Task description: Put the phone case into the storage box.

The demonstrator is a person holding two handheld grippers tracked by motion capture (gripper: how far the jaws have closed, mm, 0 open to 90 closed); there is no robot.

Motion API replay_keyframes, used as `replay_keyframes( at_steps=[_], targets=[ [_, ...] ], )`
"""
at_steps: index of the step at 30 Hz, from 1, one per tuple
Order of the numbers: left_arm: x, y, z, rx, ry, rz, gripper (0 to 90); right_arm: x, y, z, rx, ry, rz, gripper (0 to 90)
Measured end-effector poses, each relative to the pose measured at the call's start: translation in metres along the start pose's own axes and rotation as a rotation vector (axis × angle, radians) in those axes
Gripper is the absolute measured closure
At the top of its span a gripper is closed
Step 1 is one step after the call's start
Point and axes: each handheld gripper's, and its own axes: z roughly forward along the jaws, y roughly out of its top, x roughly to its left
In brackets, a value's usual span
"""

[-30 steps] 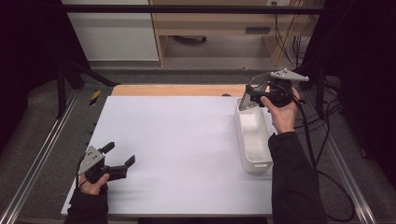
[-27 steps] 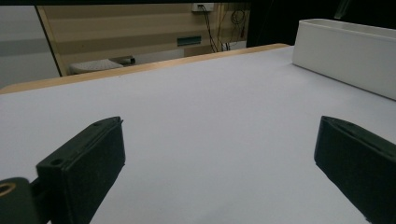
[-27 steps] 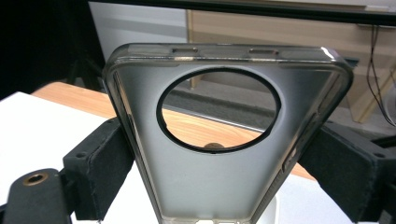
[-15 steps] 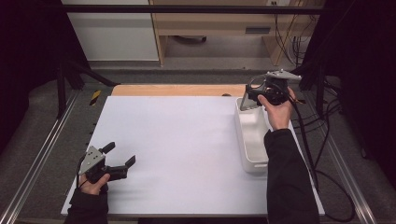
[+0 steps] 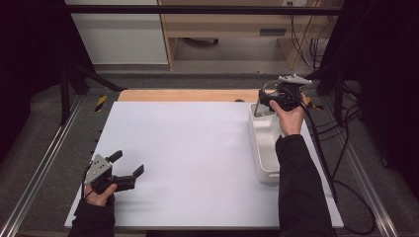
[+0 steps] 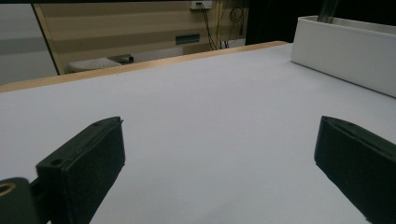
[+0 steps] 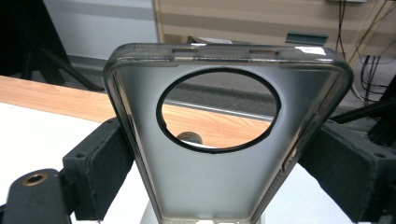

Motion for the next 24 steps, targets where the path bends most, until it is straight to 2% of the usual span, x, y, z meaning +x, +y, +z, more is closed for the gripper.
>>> replay_keyframes(
  at_steps=[13,24],
  targets=[
    [0.000,0.000,0.000,0.000,-0.003,-0.001,1.3,0.008,-0.008,0.016,0.029,-0.049,-0.001,11.8],
    [0.000,-0.001,0.001,0.004,-0.003,0.001,1.3,0.011,-0.017,0.027,0.055,-0.068,0.000,11.7]
  ],
)
